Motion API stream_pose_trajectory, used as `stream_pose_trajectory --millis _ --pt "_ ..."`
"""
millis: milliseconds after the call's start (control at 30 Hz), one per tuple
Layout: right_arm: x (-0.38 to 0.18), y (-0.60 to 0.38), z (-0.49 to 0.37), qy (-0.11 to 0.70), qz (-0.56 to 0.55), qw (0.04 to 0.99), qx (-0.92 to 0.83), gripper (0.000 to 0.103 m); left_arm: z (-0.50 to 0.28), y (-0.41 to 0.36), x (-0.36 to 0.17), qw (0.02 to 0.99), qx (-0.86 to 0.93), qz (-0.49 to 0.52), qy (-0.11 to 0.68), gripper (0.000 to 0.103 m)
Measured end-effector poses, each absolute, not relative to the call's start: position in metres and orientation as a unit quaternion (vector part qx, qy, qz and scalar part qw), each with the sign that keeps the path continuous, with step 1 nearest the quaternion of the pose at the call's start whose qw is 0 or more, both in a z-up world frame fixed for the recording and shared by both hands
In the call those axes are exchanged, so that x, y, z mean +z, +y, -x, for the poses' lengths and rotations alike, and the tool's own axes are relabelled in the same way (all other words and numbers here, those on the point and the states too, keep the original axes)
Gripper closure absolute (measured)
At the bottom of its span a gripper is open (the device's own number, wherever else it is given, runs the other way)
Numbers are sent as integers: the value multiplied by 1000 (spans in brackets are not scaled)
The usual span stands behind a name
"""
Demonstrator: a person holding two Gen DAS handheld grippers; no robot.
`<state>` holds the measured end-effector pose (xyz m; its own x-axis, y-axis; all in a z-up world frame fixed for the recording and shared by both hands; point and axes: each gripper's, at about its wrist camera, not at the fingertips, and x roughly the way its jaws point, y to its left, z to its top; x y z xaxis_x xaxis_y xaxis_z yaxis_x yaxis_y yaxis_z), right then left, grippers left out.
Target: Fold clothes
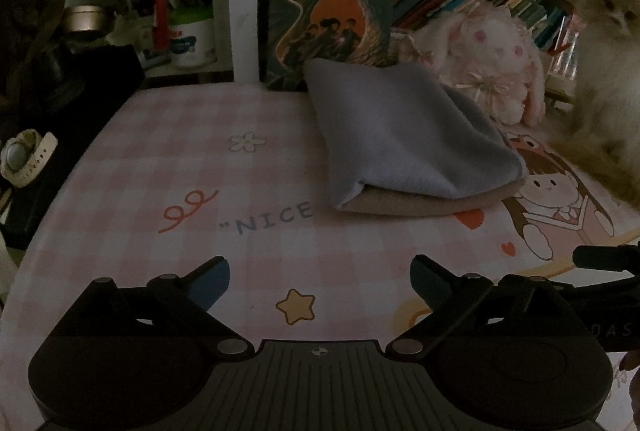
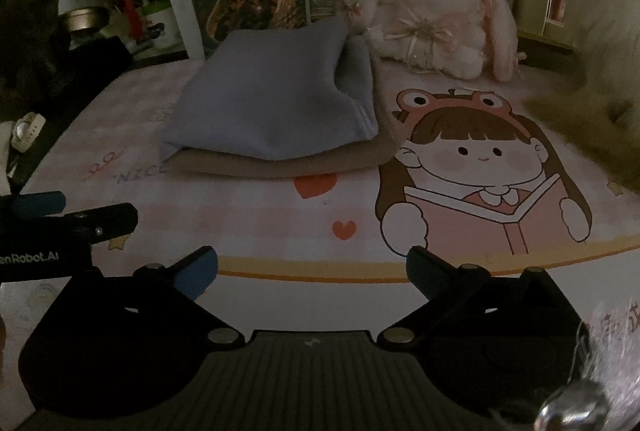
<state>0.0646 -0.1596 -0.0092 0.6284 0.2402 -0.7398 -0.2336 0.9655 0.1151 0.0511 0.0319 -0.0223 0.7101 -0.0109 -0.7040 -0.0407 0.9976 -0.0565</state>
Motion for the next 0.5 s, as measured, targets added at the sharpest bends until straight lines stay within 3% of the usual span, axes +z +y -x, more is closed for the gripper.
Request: stream_pose_trajectory --millis 500 --pt "-10 -159 -66 413 -6 902 128 1 -54 32 -25 922 11 34 386 4"
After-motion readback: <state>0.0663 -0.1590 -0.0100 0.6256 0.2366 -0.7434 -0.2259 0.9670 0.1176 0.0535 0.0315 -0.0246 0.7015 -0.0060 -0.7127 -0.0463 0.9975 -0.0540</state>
